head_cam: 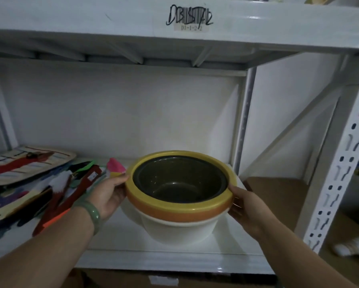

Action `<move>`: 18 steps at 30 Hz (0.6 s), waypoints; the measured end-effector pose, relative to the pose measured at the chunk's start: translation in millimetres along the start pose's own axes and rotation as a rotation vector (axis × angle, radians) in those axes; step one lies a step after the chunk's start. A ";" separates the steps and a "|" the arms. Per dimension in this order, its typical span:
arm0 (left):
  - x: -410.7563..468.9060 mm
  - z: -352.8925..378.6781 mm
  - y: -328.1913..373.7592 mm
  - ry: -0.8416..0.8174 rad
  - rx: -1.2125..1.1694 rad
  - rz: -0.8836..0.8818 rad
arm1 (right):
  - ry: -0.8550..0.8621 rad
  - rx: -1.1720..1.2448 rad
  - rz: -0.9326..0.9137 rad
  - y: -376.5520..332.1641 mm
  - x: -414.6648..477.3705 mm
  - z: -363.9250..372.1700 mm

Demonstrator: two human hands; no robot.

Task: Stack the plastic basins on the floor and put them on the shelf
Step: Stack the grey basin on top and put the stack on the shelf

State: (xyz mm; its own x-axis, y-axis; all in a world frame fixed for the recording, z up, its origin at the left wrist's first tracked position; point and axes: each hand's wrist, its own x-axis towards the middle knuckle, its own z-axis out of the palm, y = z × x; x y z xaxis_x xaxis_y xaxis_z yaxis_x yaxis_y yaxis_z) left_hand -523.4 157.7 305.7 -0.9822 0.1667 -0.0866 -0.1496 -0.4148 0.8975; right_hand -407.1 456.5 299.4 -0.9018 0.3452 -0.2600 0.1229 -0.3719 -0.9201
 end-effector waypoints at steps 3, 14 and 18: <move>9.4 -0.9 4.3 0.010 0.041 -0.004 | 0.048 -0.014 -0.029 0.2 -2.2 8.6; 32.2 -3.1 3.8 0.026 0.077 0.031 | 0.249 0.018 -0.105 0.1 2.7 35.3; 35.1 -4.4 1.3 0.040 0.077 0.032 | 0.274 0.032 -0.106 -0.1 2.7 40.2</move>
State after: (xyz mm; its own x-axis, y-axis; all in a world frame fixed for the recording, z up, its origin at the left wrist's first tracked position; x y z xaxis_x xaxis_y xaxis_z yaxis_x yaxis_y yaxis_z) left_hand -558.7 159.1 301.8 -0.9903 0.1181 -0.0731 -0.1104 -0.3494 0.9305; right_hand -426.2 422.9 310.6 -0.7632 0.6016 -0.2358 0.0168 -0.3462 -0.9380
